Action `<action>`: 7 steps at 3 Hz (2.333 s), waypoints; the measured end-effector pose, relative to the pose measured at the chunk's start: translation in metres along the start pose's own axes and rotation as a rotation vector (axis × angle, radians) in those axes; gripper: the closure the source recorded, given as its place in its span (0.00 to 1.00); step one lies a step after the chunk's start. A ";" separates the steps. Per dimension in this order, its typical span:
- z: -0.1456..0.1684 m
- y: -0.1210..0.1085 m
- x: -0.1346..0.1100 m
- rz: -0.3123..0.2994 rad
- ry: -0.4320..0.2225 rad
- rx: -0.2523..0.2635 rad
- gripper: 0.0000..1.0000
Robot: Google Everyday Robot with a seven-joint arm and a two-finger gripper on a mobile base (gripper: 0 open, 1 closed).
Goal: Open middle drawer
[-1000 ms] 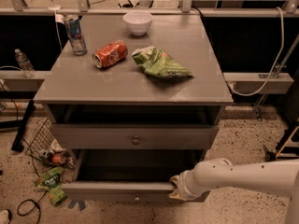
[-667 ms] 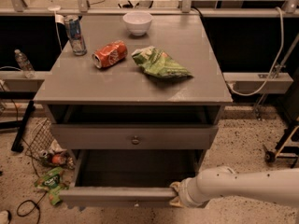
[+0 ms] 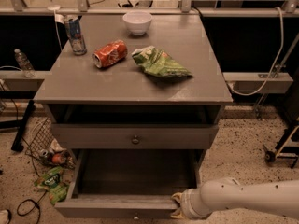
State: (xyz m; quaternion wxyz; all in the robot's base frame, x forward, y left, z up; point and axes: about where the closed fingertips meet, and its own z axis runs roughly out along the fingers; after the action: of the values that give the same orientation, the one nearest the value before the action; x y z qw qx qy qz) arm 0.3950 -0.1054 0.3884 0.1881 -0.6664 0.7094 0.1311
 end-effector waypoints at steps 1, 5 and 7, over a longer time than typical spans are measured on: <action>-0.004 0.000 -0.002 0.000 0.000 0.000 1.00; -0.005 0.029 0.001 0.022 -0.016 -0.017 0.62; -0.010 0.029 -0.001 0.011 -0.024 -0.015 0.16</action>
Offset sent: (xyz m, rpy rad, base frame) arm -0.1625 -0.0211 -0.0221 0.0924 0.1096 -0.0767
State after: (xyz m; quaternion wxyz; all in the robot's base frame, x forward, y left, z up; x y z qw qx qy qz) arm 0.3653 -0.1068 0.3959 0.1909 -0.6625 0.7096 0.1456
